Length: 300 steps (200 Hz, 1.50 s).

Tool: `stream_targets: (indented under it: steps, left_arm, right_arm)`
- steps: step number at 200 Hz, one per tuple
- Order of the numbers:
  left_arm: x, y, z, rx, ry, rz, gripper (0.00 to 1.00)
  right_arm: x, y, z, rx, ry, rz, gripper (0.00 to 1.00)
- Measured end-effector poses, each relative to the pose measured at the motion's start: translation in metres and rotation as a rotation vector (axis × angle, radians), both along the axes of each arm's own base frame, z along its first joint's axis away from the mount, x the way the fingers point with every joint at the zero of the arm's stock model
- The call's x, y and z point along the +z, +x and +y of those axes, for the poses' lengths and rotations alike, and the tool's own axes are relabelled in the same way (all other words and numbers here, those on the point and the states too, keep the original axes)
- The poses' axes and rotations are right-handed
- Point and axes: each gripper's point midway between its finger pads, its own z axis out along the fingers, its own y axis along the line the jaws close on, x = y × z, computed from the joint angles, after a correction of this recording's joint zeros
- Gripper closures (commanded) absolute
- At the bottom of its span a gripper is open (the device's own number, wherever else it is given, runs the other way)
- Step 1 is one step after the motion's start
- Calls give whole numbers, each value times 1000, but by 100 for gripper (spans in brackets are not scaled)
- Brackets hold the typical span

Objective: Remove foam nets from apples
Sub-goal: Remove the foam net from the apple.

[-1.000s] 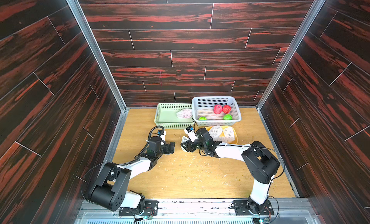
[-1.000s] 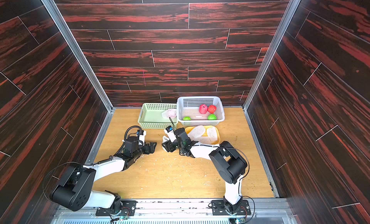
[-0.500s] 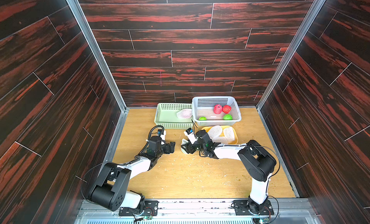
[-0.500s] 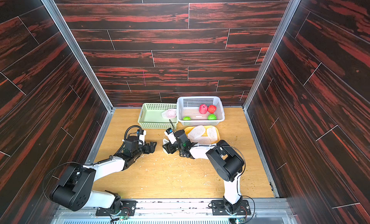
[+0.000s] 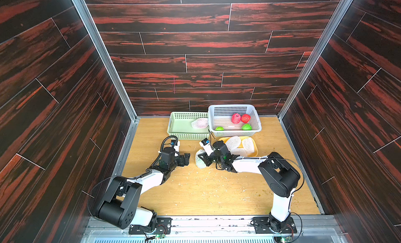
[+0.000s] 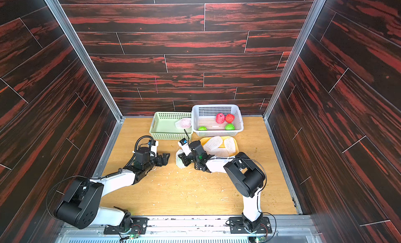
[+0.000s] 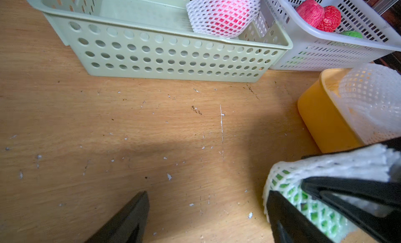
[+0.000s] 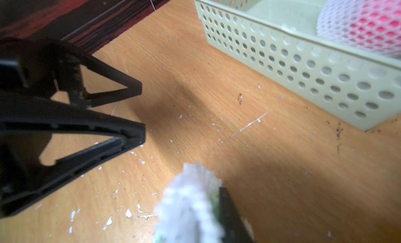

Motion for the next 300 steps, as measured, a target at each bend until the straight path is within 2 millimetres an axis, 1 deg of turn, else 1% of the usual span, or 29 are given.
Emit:
stream_targets:
  steps: [5, 10, 46, 73, 91, 106, 118, 124, 132, 142, 148, 154, 169, 177, 189, 198, 207, 225, 265, 273, 285, 300]
  left_arm:
    - [0, 0, 0, 0, 0, 0, 10]
    - [0, 0, 0, 0, 0, 0, 10]
    - [0, 0, 0, 0, 0, 0, 10]
    - [2, 2, -1, 0, -1, -3, 10]
    - [4, 2, -1, 0, -2, -6, 10]
    - [4, 3, -1, 0, -2, -7, 10]
    - [4, 3, -1, 0, -2, -7, 10]
    - [4, 3, -1, 0, -2, -7, 10]
    - [4, 3, -1, -1, -2, -7, 10]
    - [5, 4, -1, -1, -3, -9, 10]
    - [6, 4, -1, -1, -4, -10, 10]
    - [7, 4, -2, -2, -5, -11, 10]
    - [7, 5, -2, -1, -5, -13, 10]
    - [7, 5, -2, -3, -5, -12, 10]
    - [8, 5, -2, -5, -2, -12, 10]
    - [9, 6, -3, -5, -3, -14, 10]
    - [9, 7, -3, -5, -3, -15, 10]
    - [6, 7, -3, -7, -2, -9, 10]
    - [1, 6, -4, -9, 0, 5, 10]
    - [1, 6, -4, -9, 0, 5, 10]
    - [2, 6, -4, -10, 0, 4, 10]
    - [3, 7, -5, -15, -3, 3, 10]
  right_arm:
    - [1, -1, 0, 3, 0, -1, 96]
    - [2, -1, 0, 7, -4, -4, 100]
    - [11, -6, -4, 7, -8, 10, 100]
    - [31, -10, -6, 19, 17, 13, 100]
    - [45, -8, -7, 7, 17, -5, 100]
    - [53, -3, -10, -36, -20, -60, 100]
    - [57, -6, -8, -20, 8, -39, 100]
    - [58, -6, -8, -11, 33, -9, 100]
    - [56, 1, -16, -33, 38, 14, 100]
    - [51, 15, -29, -104, -24, -18, 100]
    - [51, 19, -31, -131, -50, -38, 100]
    - [51, 17, -27, -133, -63, -51, 100]
    - [54, 2, -13, -70, -3, 3, 100]
    - [52, 2, -10, -76, -12, 1, 100]
    - [48, 10, -10, -118, -69, -42, 100]
    - [44, 7, -3, -103, -75, -40, 100]
    - [42, -3, 4, -67, -54, -8, 100]
    - [38, -1, 1, -83, -67, -6, 100]
    - [39, 6, -6, -84, -34, 39, 100]
    - [41, 6, -8, -82, -20, 61, 100]
    - [49, 9, -12, -81, 30, 108, 100]
    - [68, 19, -26, -98, 121, 166, 100]
